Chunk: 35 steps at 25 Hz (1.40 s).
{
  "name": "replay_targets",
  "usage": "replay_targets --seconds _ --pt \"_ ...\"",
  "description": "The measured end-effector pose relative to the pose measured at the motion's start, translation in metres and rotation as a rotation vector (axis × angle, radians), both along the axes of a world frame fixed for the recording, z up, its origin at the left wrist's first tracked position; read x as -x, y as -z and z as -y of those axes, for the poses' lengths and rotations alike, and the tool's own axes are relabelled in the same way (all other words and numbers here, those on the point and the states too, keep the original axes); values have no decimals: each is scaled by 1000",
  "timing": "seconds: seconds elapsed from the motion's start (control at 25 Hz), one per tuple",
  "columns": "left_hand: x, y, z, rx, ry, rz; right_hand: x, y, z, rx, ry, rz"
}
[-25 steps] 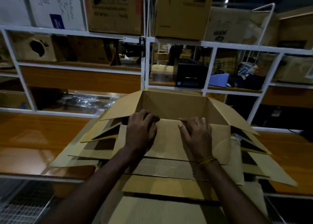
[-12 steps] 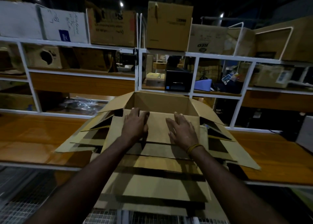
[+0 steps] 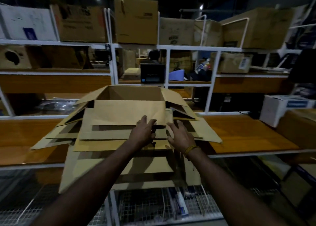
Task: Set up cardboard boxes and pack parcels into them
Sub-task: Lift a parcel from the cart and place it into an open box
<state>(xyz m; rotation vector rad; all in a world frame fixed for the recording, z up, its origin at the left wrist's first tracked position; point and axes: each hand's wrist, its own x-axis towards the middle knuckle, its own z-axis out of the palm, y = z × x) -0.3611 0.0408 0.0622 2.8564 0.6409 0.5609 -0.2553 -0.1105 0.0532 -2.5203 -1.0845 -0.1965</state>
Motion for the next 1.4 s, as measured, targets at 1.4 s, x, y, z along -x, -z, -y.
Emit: replay_targets --seconds 1.4 --pt "-499 89 351 -7 704 -232 -373 89 360 26 743 -159"
